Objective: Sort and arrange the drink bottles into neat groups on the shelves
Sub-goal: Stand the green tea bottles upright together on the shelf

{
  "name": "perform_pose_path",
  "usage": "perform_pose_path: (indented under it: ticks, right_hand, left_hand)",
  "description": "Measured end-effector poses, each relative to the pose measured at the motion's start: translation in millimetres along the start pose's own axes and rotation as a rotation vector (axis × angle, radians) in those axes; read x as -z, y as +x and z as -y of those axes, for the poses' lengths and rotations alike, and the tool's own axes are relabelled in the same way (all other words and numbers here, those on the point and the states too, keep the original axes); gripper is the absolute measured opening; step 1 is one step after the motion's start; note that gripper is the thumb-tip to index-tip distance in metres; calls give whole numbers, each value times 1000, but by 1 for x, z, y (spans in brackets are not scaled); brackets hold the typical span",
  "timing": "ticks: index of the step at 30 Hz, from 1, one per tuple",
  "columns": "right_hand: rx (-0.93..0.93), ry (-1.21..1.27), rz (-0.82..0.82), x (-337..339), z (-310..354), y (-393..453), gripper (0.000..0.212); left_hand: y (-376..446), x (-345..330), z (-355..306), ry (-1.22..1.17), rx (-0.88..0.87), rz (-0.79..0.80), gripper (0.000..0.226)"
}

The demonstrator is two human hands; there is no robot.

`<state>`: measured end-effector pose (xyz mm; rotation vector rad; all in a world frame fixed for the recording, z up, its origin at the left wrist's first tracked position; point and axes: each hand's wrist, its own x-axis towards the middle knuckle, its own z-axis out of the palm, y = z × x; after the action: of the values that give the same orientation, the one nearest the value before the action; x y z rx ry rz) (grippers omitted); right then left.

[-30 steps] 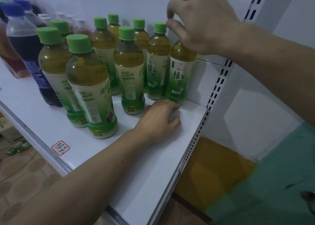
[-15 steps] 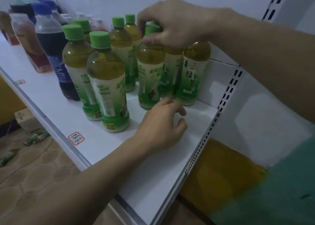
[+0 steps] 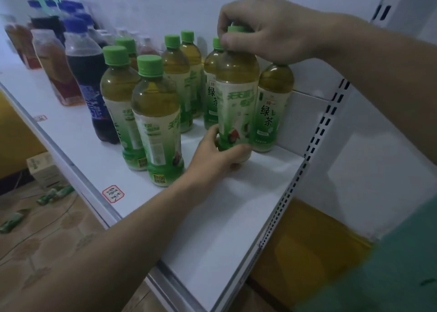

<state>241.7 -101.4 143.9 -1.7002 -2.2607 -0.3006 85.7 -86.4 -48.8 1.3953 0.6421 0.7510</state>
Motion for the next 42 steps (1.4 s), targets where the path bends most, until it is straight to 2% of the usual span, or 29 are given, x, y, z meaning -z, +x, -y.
perform_pose_path:
  ticks: [2,5,9,11,13,20,25,28,37,39,42]
  right_hand:
    - [14,25,99,2,-6,-7,8]
    - [10,69,184,6,-17,-15,11]
    - [14,51,206,10,-23,-20,18]
    - [1,65,203,13,-25,-22,21]
    - [7,55,209,15,-25,-24,22]
    - [-32,45,232,15,-24,-32,30]
    - [-58,83,254,14,-20,-38,38]
    - [-48,57,261,16,-17,-40,36]
    - [-114,-30,270,18,2,-37,36]
    - [-130,-60,226,15,9,-35,32]
    - [-105,-17,-3,9,23,-32,26]
  left_hand:
    - [5,7,3,-38,22,58,67]
    - [9,8,12,91,-10,14,69]
    - [12,-6,12,464,-94,-156,79]
    - [13,-15,10,701,-150,-192,88]
    - [13,-23,10,813,-171,-208,93]
    - [24,-25,14,802,-144,-212,99]
    - [29,-21,18,785,-146,-128,84]
    - [30,-21,20,800,-159,-183,77]
    - [30,-19,22,834,-179,-184,84]
    - [24,-17,17,829,-142,-127,95]
    - [3,-9,5,884,-103,1,99]
